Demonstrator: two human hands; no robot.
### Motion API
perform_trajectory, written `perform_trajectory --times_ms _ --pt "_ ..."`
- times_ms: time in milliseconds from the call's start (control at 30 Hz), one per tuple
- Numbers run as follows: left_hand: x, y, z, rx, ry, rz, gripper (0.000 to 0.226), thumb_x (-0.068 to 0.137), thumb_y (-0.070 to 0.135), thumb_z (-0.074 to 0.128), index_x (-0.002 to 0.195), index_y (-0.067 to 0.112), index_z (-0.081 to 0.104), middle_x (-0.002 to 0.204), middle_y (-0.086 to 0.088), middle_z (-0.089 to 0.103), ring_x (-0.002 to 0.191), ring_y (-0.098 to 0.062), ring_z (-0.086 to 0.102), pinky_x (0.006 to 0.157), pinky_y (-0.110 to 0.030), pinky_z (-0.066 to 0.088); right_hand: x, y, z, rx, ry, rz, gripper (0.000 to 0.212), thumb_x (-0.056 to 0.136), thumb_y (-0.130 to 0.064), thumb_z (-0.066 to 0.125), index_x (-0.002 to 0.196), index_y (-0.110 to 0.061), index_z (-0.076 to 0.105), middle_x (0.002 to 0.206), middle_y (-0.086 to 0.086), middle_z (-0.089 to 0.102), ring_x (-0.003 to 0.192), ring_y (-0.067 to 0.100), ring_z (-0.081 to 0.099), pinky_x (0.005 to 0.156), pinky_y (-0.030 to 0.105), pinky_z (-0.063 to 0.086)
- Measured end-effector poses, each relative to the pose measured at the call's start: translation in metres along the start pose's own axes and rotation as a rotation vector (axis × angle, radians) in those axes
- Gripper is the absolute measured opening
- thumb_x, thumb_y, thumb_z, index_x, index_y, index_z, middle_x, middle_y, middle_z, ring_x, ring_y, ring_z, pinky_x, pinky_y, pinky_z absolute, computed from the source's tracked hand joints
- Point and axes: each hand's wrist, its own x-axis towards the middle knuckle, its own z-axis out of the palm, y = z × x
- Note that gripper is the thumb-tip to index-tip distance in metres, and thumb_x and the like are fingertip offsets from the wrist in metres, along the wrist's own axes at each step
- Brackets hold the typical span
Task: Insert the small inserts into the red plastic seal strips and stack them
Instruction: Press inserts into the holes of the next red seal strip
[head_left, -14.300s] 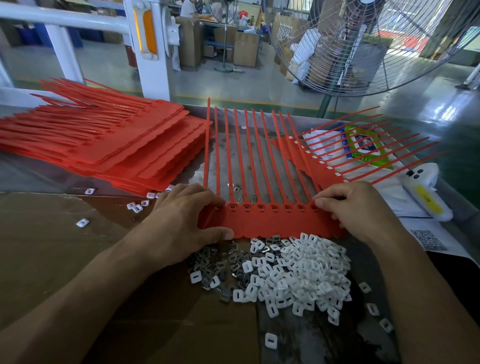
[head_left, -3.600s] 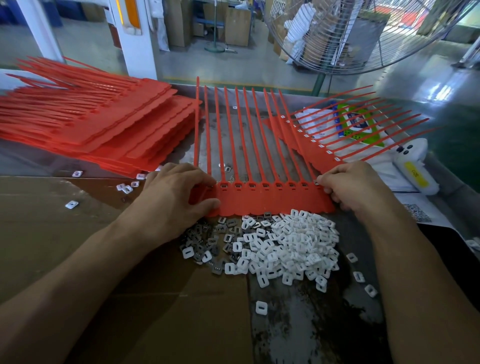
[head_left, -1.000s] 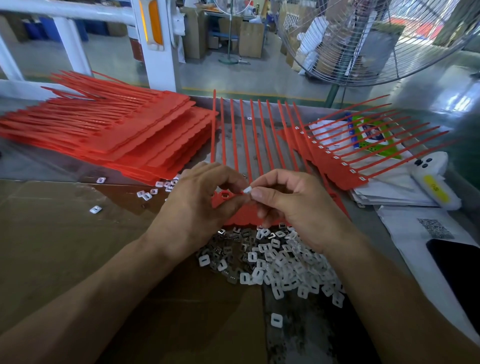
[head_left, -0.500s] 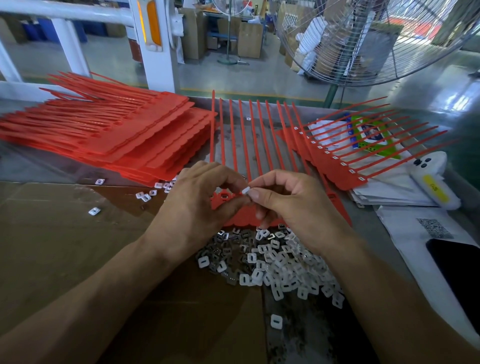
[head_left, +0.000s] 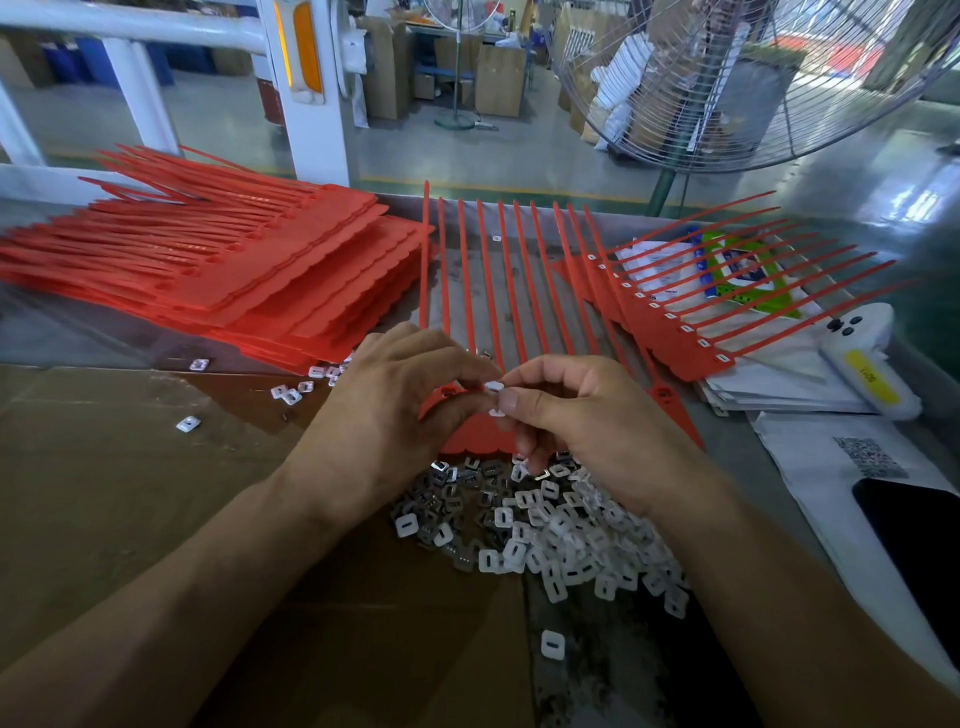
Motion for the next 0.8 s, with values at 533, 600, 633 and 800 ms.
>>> perform_trajectory --times_ms 533,600,633,800 --pt "0.001 -0.006 -0.005 0.060 0.000 -0.011 0.023 0.090 0.033 0.071 0.108 0.020 0.077 0.101 0.010 0.070 0.097 -0.014 0.061 0.087 -0.043 0.048 -0.002 -0.001 -0.002 -0.044 0.014 -0.079 0.011 0.099 -0.018 0.067 0.098 -0.025 0.076 0.083 0.000 0.072 0.069 0.014 0.064 0.062 0.027 0.055" --pt "0.001 -0.011 -0.006 0.088 0.001 -0.092 0.020 0.091 0.034 0.070 0.106 0.023 0.077 0.100 0.012 0.069 0.097 -0.013 0.060 0.089 -0.043 0.047 0.000 0.001 -0.004 -0.086 0.113 -0.101 0.017 0.100 -0.015 0.065 0.099 -0.029 0.075 0.085 0.002 0.072 0.068 0.011 0.064 0.061 0.025 0.055" --pt "0.002 -0.015 -0.007 0.105 -0.007 -0.142 0.019 0.091 0.035 0.069 0.106 0.025 0.077 0.099 0.013 0.069 0.097 -0.012 0.060 0.090 -0.044 0.046 0.000 0.002 -0.005 -0.104 0.160 -0.107 0.019 0.100 -0.015 0.065 0.098 -0.030 0.075 0.085 0.002 0.072 0.067 0.010 0.065 0.060 0.024 0.054" --pt "0.001 -0.033 -0.012 0.197 -0.086 -0.322 0.011 0.091 0.035 0.072 0.101 0.033 0.076 0.094 0.018 0.060 0.100 -0.015 0.058 0.095 -0.044 0.044 0.002 0.006 -0.010 -0.153 0.280 -0.075 0.019 0.100 -0.018 0.066 0.095 -0.034 0.076 0.078 -0.005 0.072 0.059 0.006 0.065 0.057 0.018 0.052"
